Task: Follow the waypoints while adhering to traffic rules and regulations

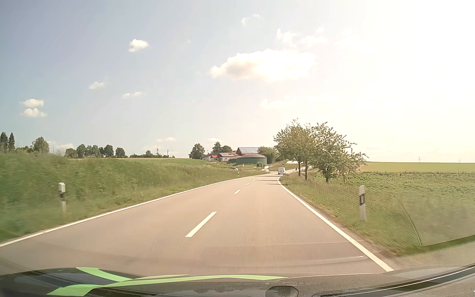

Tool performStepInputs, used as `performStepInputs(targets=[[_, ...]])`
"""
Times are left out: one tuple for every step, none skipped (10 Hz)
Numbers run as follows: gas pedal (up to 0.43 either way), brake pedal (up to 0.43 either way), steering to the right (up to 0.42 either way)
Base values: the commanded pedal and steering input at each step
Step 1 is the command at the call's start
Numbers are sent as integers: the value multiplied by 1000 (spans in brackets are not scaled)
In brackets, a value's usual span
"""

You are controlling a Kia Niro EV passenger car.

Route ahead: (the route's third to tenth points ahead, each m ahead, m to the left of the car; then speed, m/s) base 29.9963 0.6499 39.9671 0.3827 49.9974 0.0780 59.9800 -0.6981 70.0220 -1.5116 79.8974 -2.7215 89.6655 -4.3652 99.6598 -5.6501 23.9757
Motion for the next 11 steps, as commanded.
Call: performStepInputs(targets=[[209, 0, 6], [220, 0, 6], [220, 0, 7], [220, 0, 7], [220, 0, 7], [209, 0, 7], [209, 0, 7], [209, 0, 7], [197, 0, 6], [197, 0, 6], [197, 0, 7]])
